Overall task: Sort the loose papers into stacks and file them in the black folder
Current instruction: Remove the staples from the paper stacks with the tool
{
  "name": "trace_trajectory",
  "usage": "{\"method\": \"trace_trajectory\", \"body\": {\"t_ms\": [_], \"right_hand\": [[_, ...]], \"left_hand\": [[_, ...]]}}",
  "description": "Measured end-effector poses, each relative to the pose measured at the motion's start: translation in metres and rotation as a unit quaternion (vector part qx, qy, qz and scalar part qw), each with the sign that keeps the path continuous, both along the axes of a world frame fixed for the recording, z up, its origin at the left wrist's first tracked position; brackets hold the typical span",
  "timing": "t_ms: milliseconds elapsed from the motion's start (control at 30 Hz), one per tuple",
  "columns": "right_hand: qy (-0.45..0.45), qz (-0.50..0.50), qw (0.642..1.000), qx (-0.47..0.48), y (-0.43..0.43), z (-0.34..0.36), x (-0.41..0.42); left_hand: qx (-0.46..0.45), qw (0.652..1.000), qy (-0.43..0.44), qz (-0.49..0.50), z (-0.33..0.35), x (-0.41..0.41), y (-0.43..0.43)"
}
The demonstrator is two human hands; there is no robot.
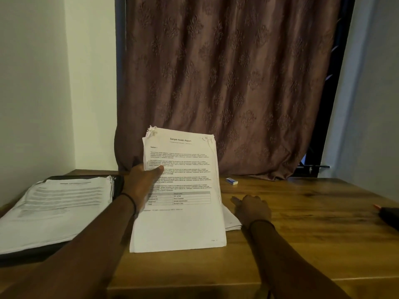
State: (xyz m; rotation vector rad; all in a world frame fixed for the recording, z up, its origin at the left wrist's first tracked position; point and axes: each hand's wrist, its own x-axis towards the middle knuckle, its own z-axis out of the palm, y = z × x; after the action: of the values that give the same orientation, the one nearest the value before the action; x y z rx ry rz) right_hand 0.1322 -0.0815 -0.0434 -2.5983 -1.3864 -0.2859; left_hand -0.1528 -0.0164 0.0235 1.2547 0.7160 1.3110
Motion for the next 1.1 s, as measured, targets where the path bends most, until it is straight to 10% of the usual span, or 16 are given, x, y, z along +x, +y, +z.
{"method": "trace_trajectory", "body": {"t_ms": [167,300,500,1100], "right_hand": [[0.31,-0.039,0.923,0.223,0.001,0.02,0.0],[0.575,0.086,0.715,0.388,-0.005,0.059,-0.023],[0.62,0.181,0.592,0.482,-0.011,0.12,-0.062],[0.57,0.284,0.629,0.447,-0.031,0.107,-0.07]], "left_hand": [[0.027,0.999,-0.024,0.009,0.015,-0.004,-0.003],[0.046,0.998,-0.048,0.01,0.025,-0.001,-0.005],[0.095,0.993,-0.064,0.039,0.048,0.007,-0.014],[0.088,0.996,-0.031,0.005,0.038,0.015,-0.023]]}}
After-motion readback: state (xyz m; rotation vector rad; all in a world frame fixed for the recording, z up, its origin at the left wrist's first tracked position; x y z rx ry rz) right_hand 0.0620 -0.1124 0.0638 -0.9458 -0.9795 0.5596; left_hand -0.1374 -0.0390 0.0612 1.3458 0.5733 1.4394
